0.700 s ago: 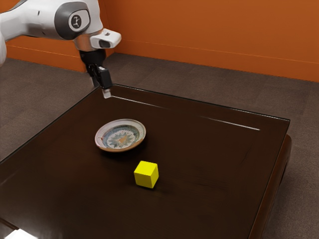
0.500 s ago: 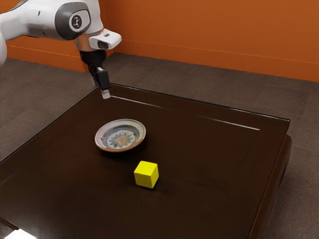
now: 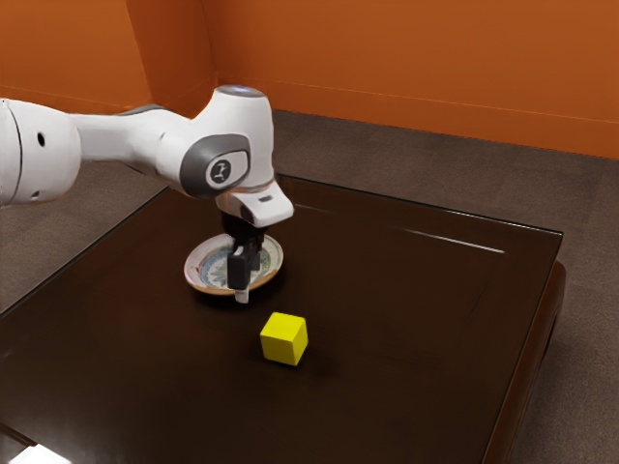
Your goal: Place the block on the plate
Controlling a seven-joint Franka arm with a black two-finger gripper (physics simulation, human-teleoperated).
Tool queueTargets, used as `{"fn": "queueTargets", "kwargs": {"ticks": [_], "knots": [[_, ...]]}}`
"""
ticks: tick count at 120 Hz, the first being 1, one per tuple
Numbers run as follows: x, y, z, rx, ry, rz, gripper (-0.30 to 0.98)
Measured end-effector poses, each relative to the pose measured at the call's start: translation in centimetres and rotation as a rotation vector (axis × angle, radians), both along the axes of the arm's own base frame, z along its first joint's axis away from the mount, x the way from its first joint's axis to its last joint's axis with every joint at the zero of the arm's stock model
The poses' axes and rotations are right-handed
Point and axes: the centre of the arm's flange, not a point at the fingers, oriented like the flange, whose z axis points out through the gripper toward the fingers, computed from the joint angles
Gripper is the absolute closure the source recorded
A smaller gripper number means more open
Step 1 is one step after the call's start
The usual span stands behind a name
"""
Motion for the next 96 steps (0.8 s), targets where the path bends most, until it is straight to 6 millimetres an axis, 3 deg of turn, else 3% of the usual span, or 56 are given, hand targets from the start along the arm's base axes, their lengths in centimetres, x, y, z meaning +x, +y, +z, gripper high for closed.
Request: {"fn": "queueTargets", "kwargs": {"ticks": [21,61,96], "knots": [[0.6,-1.8,-4.1,-0.015,-0.043,-0.179,0.00],[2.7,-2.5,-11.4,-0.079,-0.030,-0.296,0.00],[2.7,-2.5,-15.8,-0.089,0.002,-0.366,0.00]]}}
